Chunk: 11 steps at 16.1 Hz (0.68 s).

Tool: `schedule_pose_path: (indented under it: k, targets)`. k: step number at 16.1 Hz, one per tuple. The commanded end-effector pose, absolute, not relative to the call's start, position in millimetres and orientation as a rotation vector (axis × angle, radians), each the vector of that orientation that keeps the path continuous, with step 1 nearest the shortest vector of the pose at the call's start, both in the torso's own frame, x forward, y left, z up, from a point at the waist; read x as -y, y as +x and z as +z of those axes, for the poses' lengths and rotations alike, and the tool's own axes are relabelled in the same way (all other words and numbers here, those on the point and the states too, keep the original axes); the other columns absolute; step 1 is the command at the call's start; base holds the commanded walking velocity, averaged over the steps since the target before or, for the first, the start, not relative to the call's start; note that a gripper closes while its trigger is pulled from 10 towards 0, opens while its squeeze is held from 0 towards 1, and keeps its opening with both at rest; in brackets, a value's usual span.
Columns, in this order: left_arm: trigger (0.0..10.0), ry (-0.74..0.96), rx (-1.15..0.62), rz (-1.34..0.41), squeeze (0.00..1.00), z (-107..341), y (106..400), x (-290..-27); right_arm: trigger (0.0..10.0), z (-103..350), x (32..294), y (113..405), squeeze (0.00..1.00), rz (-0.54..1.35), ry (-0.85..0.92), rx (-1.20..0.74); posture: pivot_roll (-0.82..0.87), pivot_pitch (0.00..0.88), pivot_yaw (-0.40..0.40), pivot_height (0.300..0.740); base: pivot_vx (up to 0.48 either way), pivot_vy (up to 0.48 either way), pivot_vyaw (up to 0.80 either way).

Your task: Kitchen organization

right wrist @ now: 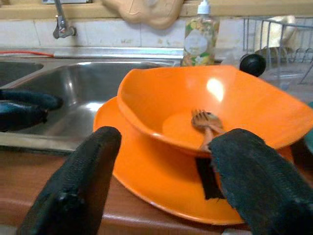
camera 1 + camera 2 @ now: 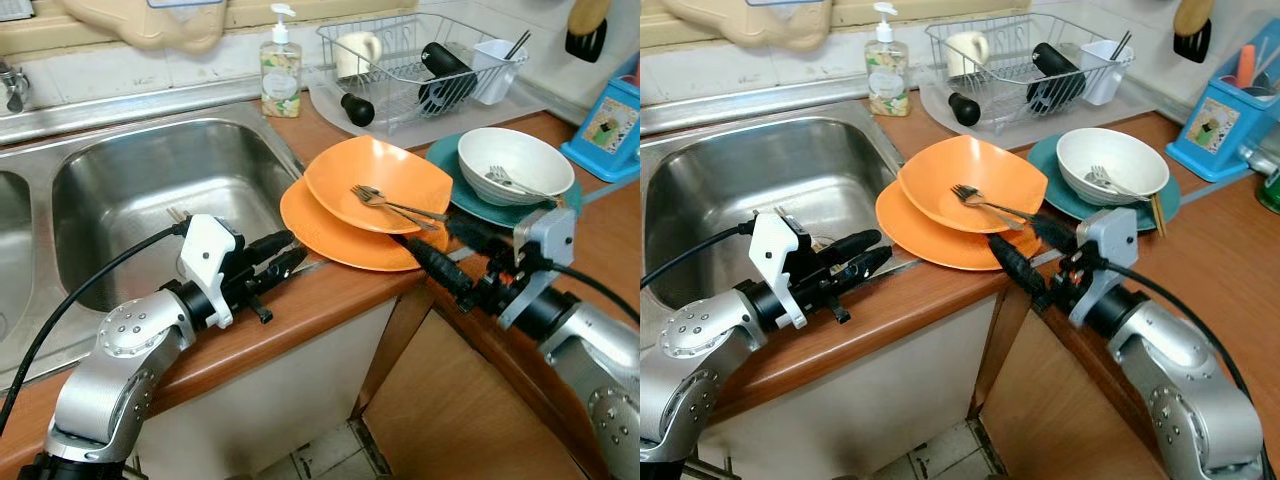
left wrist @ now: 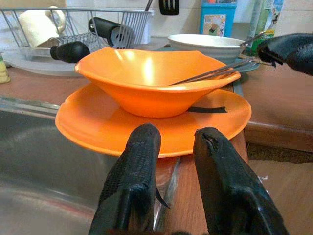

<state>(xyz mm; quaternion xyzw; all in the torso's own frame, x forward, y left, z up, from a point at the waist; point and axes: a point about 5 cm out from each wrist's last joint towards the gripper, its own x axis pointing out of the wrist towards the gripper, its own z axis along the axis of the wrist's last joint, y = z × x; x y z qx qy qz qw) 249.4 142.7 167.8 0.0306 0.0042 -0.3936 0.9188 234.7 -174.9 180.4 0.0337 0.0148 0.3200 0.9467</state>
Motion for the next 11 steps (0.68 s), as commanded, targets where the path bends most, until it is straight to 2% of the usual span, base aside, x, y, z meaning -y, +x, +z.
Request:
schedule_pose_path:
  k: [1,9,10,11]
  targets:
    - [10.0,0.085,-0.012,-0.823,0.00,169.1,251.1,-140.7,0.0,180.1,174.5,236.1,0.00,0.654,0.066,-0.032,-0.14,0.000,-0.012,0.740,0.000,0.000,0.00]
    - [10.0,0.092,-0.016,-0.824,0.00,168.0,251.8,-138.3,0.0,180.6,175.8,246.4,0.00,0.589,0.032,-0.006,-0.14,0.000,-0.015,0.740,0.000,0.000,0.00]
    - [10.0,0.093,-0.017,-0.824,0.00,167.8,251.8,-138.2,3.1,180.9,176.4,247.7,0.00,0.582,0.028,-0.004,-0.14,0.000,-0.017,0.740,0.000,0.000,0.00]
    - [10.0,0.093,-0.017,-0.824,0.00,167.7,251.8,-137.9,4.2,180.3,176.2,248.8,0.00,0.580,0.021,-0.007,-0.14,0.000,-0.017,0.740,0.000,0.000,0.00]
